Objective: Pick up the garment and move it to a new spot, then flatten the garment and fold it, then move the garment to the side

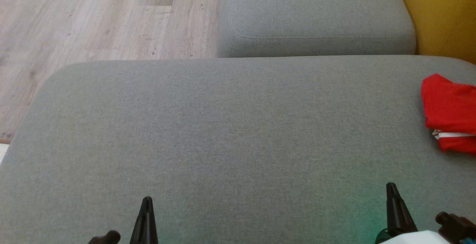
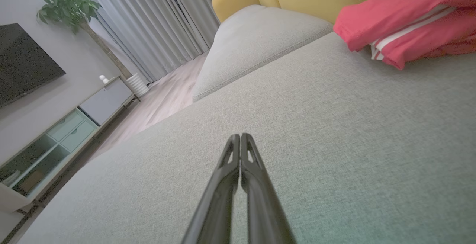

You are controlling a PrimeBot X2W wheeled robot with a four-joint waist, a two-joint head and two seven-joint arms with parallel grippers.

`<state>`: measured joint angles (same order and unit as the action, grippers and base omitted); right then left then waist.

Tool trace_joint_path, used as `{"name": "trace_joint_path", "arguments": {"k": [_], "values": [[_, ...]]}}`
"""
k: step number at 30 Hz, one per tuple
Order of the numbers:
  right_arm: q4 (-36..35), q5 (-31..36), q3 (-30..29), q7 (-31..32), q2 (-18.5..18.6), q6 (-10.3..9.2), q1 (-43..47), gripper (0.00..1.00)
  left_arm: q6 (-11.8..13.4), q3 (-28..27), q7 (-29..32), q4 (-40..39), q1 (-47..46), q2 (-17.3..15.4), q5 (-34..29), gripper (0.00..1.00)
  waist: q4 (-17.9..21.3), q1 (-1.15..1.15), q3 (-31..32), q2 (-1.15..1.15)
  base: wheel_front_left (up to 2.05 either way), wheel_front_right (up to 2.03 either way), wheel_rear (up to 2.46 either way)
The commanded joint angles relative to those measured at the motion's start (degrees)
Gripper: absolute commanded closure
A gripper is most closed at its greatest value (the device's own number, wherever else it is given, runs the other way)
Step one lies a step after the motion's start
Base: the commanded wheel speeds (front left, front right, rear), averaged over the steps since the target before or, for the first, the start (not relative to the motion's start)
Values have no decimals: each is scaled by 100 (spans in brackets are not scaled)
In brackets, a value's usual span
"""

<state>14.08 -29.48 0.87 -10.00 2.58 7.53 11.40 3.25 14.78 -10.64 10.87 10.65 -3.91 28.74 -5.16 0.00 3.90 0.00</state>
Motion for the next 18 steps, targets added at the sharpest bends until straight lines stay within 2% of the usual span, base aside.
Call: {"name": "trace_joint_path", "arguments": {"k": [1, 18], "values": [[-157, -184, -24, 31, 98, -1, -279, 100, -46, -114, 26, -159, -282, -47, 173, 100, 8, 0, -7, 0, 0, 0, 0], [-132, -1428, -102, 299, 130, -2, -563, 100, -247, -425, 288, -82, -547, -79, 1453, 100, 107, 0, -86, 0, 0, 0, 0]]}}
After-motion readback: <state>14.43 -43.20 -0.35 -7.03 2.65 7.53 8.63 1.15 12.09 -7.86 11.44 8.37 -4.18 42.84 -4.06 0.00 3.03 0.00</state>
